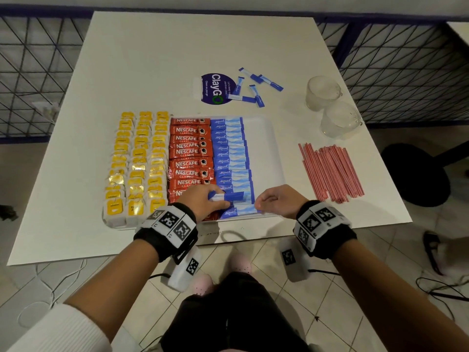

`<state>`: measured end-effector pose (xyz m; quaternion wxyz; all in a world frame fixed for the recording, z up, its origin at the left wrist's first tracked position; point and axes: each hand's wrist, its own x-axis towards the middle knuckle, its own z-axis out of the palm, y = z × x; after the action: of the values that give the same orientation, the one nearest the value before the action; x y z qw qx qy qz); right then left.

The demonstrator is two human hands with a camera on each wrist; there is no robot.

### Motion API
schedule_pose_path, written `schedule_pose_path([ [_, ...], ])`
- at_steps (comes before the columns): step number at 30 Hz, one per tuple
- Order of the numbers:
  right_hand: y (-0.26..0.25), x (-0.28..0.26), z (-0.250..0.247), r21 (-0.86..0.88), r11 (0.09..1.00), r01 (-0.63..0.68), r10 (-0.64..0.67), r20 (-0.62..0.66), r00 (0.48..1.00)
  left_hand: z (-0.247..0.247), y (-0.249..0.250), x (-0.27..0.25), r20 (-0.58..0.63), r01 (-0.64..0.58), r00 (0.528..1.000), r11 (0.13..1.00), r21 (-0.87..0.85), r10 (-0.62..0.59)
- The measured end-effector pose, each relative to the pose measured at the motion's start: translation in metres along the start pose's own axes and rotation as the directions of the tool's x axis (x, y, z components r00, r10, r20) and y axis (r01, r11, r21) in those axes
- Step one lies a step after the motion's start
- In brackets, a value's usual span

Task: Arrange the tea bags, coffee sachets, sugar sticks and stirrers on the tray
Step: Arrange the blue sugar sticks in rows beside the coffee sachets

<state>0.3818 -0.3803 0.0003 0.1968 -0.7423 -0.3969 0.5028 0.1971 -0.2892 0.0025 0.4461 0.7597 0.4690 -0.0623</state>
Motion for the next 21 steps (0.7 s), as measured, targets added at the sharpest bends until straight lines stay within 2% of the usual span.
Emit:
schedule_pose_path([
  [4, 0.0031, 0.0022, 0.0055, -0.019, 1.000, -0.002, 0.002, -0.021, 1.000, -0.0021, 0.0018, -0.0034, -0.006, -0.033, 0.999, 0.999, 0.040, 0.033],
  [12, 0.0003, 0.0037, 0.0064, -0.154, 0.988, -0.011, 0.003, -0.051, 0.999, -0.0007, 0.0004, -0.0037, 0.093, -0.029, 0.996, 0.975, 0.219, 0.008],
  [18, 0.0002, 0.0031, 0.0065, -0.204, 0.979, -0.024, 0.009, -0.074, 0.997, 0.0002, 0.0006, -0.0033, 0.101, -0.038, 0.995, 0.974, 0.225, 0.015],
  [21, -0.0031, -0.0006, 0.0035, -0.209, 0.978, -0.028, 0.009, -0.090, 0.996, -0.0011, 0.0011, -0.0038, 0.067, -0.062, 0.996, 0.988, 0.142, 0.053],
])
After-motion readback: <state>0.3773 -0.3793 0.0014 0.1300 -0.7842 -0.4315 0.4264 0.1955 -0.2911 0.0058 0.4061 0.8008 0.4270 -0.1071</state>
